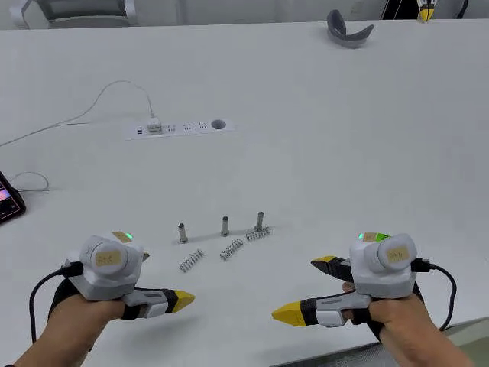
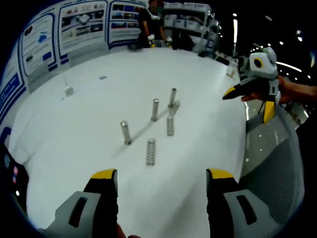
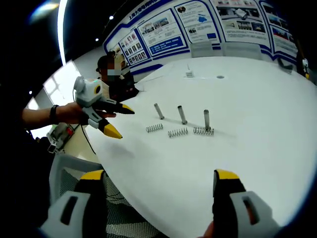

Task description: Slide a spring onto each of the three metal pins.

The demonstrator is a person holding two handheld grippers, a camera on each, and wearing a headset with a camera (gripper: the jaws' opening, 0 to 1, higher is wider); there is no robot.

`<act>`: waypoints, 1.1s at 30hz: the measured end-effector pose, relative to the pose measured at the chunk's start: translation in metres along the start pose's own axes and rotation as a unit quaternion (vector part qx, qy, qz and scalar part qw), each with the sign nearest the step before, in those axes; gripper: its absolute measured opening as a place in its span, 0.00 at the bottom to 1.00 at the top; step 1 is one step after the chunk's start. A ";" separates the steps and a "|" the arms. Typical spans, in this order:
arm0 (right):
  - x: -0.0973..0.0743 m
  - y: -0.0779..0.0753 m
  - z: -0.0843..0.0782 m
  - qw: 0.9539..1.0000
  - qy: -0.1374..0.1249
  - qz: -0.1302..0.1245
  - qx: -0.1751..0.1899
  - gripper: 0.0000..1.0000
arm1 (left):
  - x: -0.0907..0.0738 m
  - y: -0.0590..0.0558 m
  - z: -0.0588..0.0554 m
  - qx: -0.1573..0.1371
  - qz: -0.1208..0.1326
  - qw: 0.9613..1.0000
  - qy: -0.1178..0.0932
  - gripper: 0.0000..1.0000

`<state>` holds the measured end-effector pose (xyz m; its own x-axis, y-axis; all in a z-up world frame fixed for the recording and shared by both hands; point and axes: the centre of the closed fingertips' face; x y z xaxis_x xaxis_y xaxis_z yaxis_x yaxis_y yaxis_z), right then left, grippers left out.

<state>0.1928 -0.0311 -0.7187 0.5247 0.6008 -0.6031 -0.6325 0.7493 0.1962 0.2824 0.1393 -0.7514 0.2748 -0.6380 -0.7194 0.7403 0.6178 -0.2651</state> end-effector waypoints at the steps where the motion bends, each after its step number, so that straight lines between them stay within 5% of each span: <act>1: 0.000 0.000 0.000 1.000 0.000 0.000 0.000 0.90 | 0.002 0.000 0.000 0.000 -0.001 1.000 0.001 0.74; 16: -0.002 0.000 -0.005 1.000 0.003 0.003 0.006 0.90 | 0.024 0.000 0.000 0.005 -0.010 1.000 0.018 0.66; 33: -0.003 0.000 -0.012 1.000 0.009 0.007 0.016 0.89 | 0.054 0.009 -0.004 0.004 0.008 0.999 0.031 0.39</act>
<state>0.1850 -0.0362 -0.7261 0.5045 0.6068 -0.6142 -0.6215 0.7490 0.2295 0.3015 0.1117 -0.7950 0.2482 -0.5982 -0.7619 0.7415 0.6234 -0.2479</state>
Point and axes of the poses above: the centre of the closed fingertips' face, and the gripper's own axes: x roughly forward along the fingers, y roughly to its left, z roughly out of its top, and after that the axes turned 12 degrees about -x, right-handed
